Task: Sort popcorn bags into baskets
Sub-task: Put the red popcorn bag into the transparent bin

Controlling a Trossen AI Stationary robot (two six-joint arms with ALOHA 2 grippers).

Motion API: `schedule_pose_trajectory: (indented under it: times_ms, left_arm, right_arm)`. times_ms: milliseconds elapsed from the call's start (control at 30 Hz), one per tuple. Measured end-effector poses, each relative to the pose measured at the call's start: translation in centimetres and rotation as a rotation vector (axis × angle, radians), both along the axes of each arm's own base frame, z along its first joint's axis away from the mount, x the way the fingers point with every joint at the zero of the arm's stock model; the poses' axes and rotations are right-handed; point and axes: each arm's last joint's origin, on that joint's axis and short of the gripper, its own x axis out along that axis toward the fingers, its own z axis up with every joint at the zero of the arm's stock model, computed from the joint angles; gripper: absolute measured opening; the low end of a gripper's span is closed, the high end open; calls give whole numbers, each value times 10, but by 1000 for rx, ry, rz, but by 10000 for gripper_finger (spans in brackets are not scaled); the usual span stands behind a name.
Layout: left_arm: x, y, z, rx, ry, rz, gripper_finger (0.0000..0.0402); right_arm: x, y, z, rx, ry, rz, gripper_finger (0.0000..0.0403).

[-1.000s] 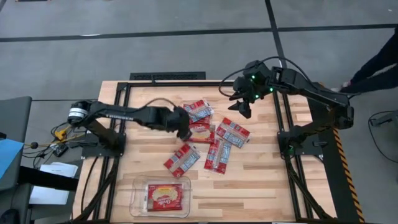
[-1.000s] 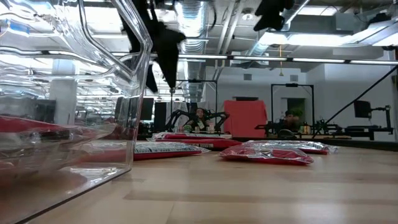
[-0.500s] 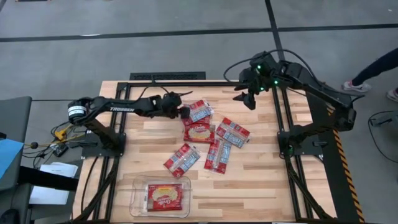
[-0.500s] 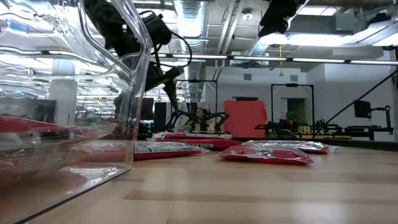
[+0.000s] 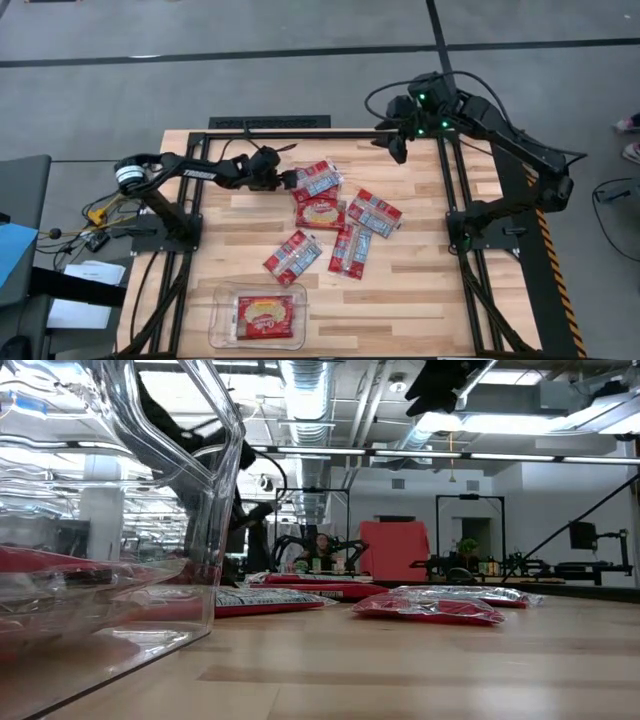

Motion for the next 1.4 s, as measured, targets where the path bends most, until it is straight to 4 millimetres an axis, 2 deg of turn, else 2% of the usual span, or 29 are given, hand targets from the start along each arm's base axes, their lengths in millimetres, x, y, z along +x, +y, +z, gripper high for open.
schedule_pose_trajectory:
  times_ms: [200,333,500,700,767,967,1267,1400]
  left_arm:
    - [9,5,-6,12,-77,-27,291]
    - [11,6,-9,3,-95,-39,265]
    - [12,7,-22,-32,-67,-33,184]
    - [16,7,-23,5,-86,-81,48]
    - [17,7,-18,8,-120,-108,14]
    - [15,5,2,12,-144,-119,2]
    - [1,-4,68,199,-214,-183,0]
    - [-11,-11,89,226,-228,-180,0]
  right_arm:
    - [1,-1,1,3,-19,-11,260]
    - [1,-1,1,4,-17,-11,260]
    - [1,-1,1,3,-16,-12,260]
    - [1,-1,1,0,-14,-12,260]
    - [1,-1,1,-1,-13,-11,260]
    - [1,-1,1,-5,-12,-7,260]
    - [2,0,1,-1,-21,-4,260]
    - [5,3,3,-6,-34,8,260]
